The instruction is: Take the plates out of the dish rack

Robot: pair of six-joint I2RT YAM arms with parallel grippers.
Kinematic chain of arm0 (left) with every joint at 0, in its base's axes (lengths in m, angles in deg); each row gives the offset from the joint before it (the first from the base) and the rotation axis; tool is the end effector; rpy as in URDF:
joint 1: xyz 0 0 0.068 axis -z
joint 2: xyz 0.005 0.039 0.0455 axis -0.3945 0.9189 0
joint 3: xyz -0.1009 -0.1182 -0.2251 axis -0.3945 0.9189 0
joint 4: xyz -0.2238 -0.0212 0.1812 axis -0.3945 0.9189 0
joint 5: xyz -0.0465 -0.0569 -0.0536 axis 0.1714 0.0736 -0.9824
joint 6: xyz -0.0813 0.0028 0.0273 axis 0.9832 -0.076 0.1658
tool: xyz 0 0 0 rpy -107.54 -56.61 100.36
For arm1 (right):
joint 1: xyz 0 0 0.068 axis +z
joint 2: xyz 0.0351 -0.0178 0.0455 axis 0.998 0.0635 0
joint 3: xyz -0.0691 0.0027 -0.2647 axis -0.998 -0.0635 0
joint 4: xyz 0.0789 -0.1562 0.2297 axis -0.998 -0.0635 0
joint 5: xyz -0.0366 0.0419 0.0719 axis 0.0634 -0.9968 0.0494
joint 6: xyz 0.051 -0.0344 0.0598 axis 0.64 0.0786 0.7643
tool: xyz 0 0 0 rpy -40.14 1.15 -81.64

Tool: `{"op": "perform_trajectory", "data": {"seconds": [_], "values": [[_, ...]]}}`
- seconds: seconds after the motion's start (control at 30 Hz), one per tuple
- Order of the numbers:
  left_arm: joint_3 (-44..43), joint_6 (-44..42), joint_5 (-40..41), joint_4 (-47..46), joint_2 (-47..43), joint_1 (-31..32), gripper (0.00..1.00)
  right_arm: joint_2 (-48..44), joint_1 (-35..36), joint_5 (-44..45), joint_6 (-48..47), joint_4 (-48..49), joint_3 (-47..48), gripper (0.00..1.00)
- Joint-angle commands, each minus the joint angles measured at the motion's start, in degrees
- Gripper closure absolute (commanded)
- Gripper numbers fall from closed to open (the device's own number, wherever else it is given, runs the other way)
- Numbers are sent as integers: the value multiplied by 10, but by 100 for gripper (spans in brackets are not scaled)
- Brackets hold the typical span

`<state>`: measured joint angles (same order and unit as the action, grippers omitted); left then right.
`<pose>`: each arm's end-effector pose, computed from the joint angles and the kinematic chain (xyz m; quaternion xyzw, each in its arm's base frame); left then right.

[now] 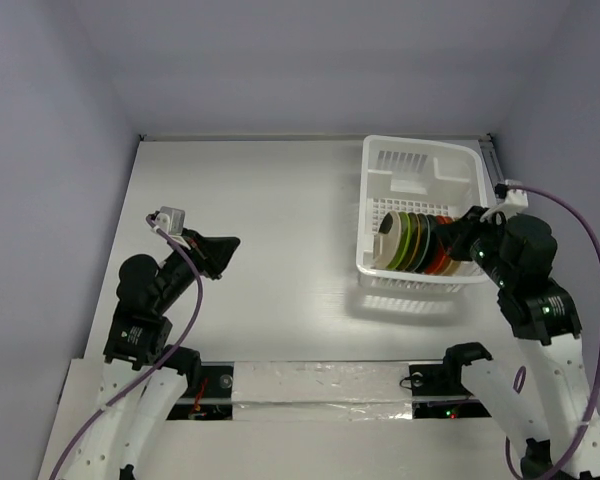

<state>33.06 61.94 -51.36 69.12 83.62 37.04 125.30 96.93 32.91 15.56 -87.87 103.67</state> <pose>0.1687 -0.0733 0.3491 0.0898 0.6727 -0.3716 0.6334 0.1802 0.0433 0.3838 0.0407 0.8004 0.2139 0.5585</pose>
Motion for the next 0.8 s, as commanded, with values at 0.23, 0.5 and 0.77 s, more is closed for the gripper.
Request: {"op": "perform_trajectory", "data": {"seconds": [0.23, 0.5, 0.77], "values": [[1, 7, 40, -4, 4, 2, 92, 190, 158, 234, 23, 26, 74, 100], [2, 8, 38, -5, -5, 2, 75, 312, 191, 337, 24, 9, 111, 71], [4, 7, 28, -7, -10, 2, 63, 380, 191, 384, 27, 1, 119, 69]]}}
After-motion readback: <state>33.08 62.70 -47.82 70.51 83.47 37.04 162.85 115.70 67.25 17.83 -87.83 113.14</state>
